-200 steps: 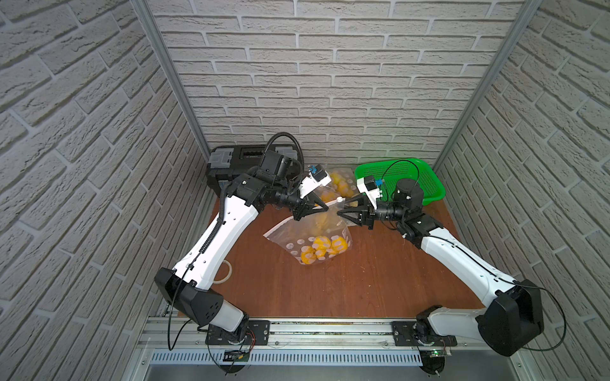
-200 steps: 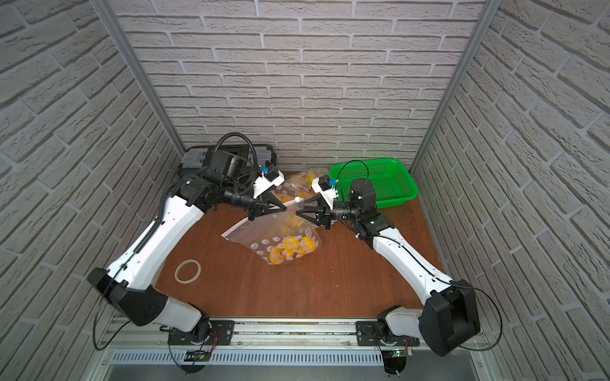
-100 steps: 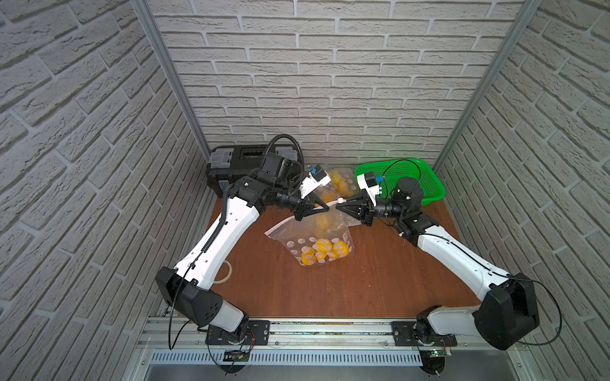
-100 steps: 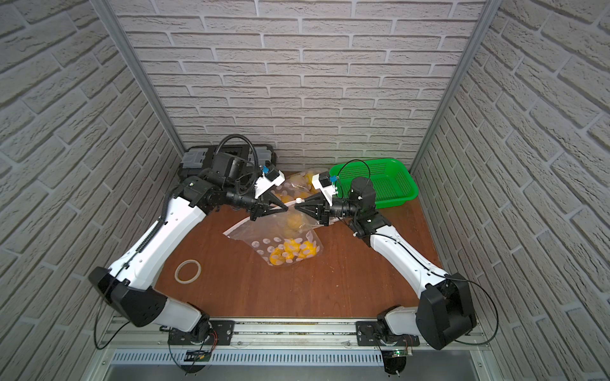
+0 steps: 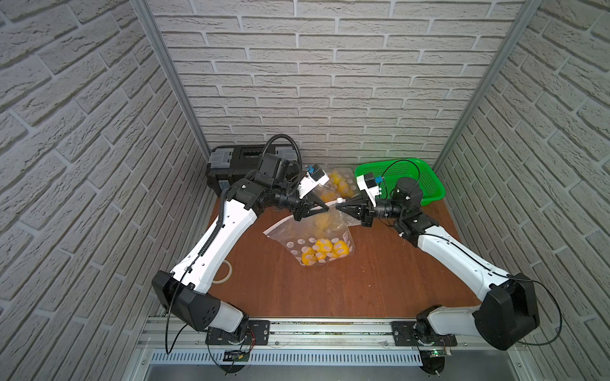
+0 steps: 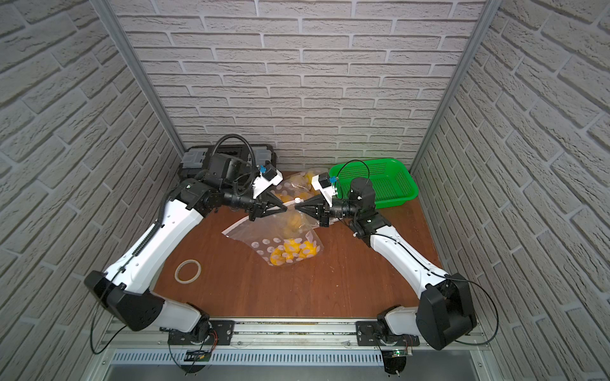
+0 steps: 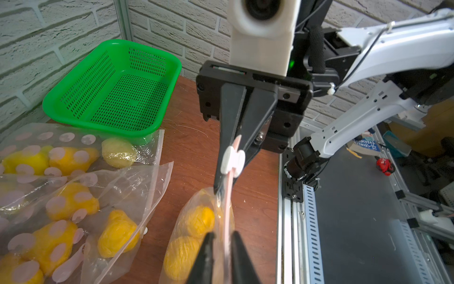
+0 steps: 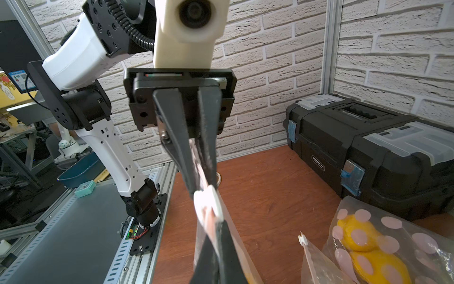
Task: Open the zip-top bag and take out the pear
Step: Unzip the zipper on the zipper food storage bag.
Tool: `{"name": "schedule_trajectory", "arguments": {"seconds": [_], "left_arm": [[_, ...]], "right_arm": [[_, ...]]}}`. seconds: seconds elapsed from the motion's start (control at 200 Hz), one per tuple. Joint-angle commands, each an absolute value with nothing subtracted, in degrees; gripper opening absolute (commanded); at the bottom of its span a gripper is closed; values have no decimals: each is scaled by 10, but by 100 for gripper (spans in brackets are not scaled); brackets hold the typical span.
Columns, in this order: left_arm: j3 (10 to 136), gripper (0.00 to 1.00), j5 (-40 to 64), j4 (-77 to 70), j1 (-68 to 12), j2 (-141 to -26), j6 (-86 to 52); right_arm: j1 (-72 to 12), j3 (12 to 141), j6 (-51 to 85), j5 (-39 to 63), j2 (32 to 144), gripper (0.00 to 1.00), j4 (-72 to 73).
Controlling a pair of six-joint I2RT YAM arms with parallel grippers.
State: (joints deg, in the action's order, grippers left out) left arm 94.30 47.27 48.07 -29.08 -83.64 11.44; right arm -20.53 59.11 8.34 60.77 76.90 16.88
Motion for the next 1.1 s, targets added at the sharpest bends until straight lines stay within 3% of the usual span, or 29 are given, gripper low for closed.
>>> {"name": "schedule_trajectory", "arguments": {"seconds": [0.0, 0.22, 0.36, 0.615, 0.91, 1.095], "left_arm": [[958, 39, 458, 452, -307, -837, 113], [1008, 41, 467, 450, -323, -873, 119], [1028, 32, 478, 455, -325, -891, 123], [1030, 27, 489, 461, -329, -904, 126], [1028, 0, 490, 479, -329, -901, 144], [996, 0, 483, 483, -303, -871, 143]], "right_arm": [[-210, 597, 81, 630, 761, 3, 172], [-214, 605, 68, 635, 761, 3, 150], [-215, 608, 63, 634, 760, 3, 140], [-217, 610, 63, 632, 757, 3, 136], [-217, 610, 48, 610, 746, 3, 112], [-210, 591, 36, 555, 710, 3, 96]]}}
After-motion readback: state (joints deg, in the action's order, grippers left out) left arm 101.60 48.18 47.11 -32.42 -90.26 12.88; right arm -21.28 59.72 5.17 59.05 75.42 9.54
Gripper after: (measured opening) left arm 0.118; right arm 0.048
